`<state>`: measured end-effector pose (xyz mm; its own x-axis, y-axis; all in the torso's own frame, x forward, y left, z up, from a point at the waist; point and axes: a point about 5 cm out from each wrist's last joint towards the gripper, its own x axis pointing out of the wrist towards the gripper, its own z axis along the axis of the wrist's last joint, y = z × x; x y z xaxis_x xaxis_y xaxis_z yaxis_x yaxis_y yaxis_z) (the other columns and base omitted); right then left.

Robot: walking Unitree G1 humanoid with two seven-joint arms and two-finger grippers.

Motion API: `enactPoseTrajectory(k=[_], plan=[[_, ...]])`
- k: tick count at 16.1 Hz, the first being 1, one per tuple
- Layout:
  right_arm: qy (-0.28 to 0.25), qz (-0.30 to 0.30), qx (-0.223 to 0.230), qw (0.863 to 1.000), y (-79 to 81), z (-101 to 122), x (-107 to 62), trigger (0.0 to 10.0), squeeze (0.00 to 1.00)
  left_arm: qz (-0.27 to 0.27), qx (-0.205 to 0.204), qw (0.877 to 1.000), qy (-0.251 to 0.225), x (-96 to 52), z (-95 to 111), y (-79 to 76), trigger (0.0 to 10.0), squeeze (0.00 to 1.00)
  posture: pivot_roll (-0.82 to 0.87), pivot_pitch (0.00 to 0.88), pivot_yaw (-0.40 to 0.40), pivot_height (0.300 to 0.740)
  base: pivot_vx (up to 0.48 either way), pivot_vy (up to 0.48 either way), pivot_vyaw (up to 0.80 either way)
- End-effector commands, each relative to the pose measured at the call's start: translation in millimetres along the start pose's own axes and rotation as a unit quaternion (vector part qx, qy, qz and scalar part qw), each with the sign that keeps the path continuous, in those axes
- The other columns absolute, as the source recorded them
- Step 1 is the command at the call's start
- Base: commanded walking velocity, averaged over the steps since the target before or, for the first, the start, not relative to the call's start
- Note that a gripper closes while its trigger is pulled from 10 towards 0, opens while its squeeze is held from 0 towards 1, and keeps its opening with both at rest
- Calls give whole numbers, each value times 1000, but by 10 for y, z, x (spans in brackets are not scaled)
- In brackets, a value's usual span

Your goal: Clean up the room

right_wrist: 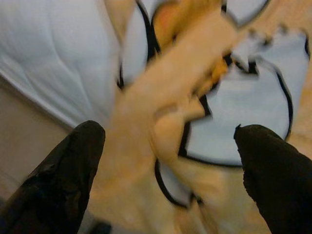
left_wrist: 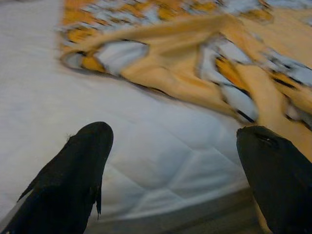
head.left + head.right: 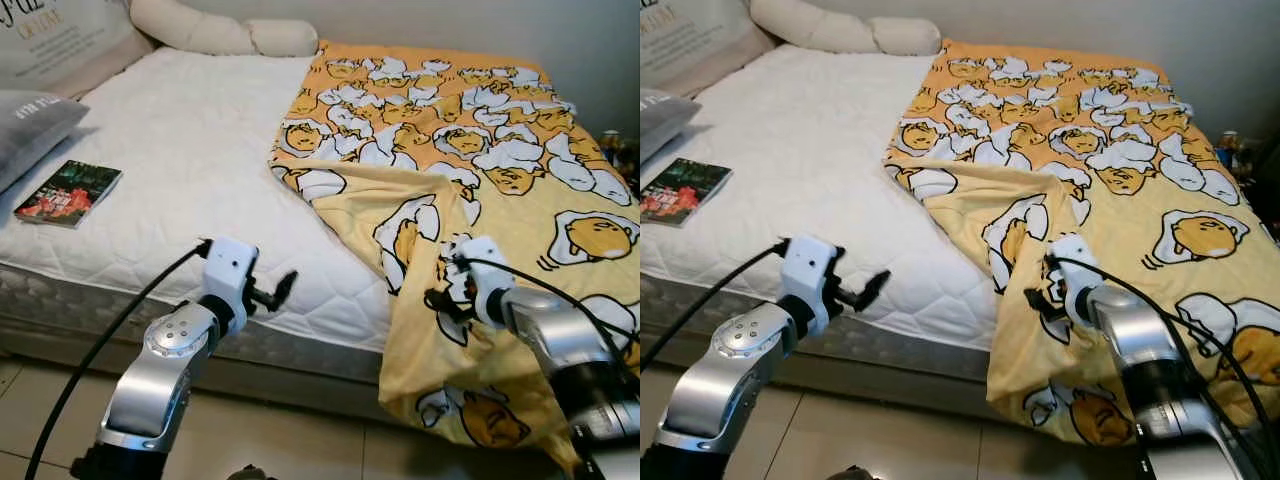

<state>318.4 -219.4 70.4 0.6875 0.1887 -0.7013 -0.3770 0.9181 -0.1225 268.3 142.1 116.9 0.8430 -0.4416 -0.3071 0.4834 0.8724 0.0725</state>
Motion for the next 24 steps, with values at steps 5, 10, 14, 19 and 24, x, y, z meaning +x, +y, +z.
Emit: enactPoseTrajectory(k=[5, 10, 14, 19, 24], plan=[[33, -43, -60, 997, -143, 116, 135, 10000, 941, -50, 15, 999, 9, -19, 139, 40, 10000, 0, 23, 0, 76, 740, 0, 0, 0], [2, -71, -28, 997, -183, 148, 188, 10000, 0, -83, 20, 996, 1, 10, 260, 123, 10000, 643, 59, 0, 81, 740, 0, 0, 0], [-5, -84, -40, 996, -193, 135, 203, 10000, 0, -95, 20, 995, 16, -125, 242, 92, 10000, 1000, 109, 80, 73, 740, 0, 0, 0], [4, -112, -100, 989, -159, 159, 233, 10000, 0, -87, 29, 995, 30, -241, 198, 84, 10000, 192, 129, 92, 64, 740, 0, 0, 0], [35, -153, -182, 971, -177, 43, 240, 10000, 0, -82, 41, 995, 42, -284, 207, 91, 10000, 0, 144, 101, 77, 740, 0, 0, 0]])
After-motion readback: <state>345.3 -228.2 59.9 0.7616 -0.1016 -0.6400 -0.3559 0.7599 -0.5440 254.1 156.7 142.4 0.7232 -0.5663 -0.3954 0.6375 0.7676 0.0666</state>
